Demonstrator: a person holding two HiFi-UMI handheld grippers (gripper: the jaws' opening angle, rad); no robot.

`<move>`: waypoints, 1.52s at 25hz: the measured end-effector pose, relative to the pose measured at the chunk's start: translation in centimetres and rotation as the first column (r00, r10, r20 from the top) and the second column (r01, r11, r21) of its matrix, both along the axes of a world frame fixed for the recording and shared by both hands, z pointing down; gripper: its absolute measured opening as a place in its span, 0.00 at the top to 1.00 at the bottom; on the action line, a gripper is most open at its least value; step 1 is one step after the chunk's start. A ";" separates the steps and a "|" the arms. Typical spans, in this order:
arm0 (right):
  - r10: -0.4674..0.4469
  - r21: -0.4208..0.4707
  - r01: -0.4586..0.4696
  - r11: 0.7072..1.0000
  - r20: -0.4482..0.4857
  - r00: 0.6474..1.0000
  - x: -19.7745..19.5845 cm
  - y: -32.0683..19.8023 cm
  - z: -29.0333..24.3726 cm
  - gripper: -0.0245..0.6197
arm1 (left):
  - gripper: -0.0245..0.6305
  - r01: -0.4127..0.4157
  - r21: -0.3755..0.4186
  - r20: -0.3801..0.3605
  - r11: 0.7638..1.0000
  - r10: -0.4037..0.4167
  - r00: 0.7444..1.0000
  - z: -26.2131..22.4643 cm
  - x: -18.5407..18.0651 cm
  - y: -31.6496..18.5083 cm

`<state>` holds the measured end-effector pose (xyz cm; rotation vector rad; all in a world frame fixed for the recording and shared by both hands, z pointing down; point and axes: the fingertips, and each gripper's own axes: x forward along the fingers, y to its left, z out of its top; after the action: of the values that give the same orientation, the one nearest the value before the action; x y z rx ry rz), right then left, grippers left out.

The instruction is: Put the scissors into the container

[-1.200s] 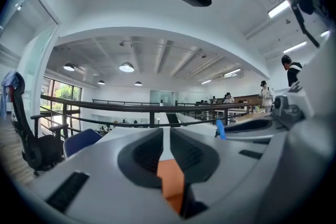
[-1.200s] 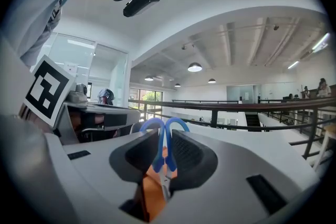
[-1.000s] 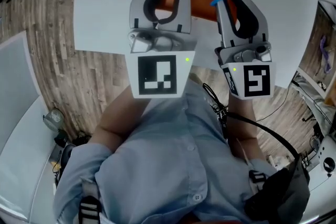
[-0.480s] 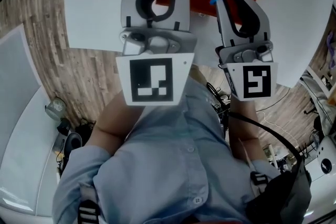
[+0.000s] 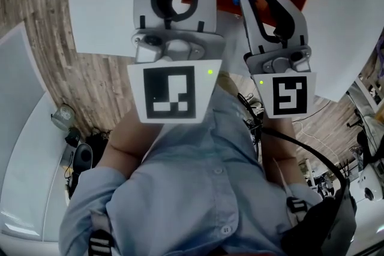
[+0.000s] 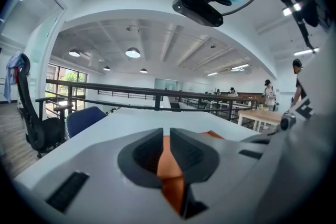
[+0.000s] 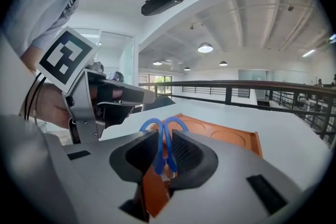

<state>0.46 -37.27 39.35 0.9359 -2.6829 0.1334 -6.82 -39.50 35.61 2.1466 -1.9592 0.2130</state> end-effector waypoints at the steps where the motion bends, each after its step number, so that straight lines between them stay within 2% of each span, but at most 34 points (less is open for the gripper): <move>1: -0.010 0.001 0.010 1.000 -0.009 1.000 -0.5 0.1 0.3 0.83 | 0.89 0.002 -0.003 -0.001 1.000 -0.002 1.000 0.3 -0.3 0.0; 7: -0.051 -0.017 0.050 0.999 -0.059 0.997 -3.9 -0.2 2.1 0.83 | 0.89 0.024 -0.019 -0.017 1.000 -0.025 1.000 1.8 -3.3 -0.1; 14: -0.165 -0.070 0.155 0.985 -0.155 0.974 -7.3 0.4 4.9 0.82 | 0.89 0.054 -0.044 -0.035 0.998 -0.056 0.998 3.2 -6.3 -0.6; 24: -0.246 -0.174 0.203 0.964 -0.279 0.928 -7.3 0.7 7.4 0.82 | 0.89 0.078 -0.051 -0.049 0.996 -0.081 0.996 3.6 -6.8 -1.3; 30: -0.259 -0.193 0.208 0.959 -0.294 0.920 -7.3 0.7 7.7 0.81 | 0.89 0.086 -0.052 -0.051 0.995 -0.089 0.995 3.7 -6.8 -1.6; 38: -0.212 -0.172 0.172 0.970 -0.247 0.946 -7.5 0.5 6.7 0.81 | 0.89 0.069 -0.037 -0.047 0.997 -0.071 0.996 2.8 -6.7 -1.1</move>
<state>-7.04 -36.82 46.02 0.5954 -2.4600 0.1521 -13.51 -40.61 38.45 2.0386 -1.9846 0.1811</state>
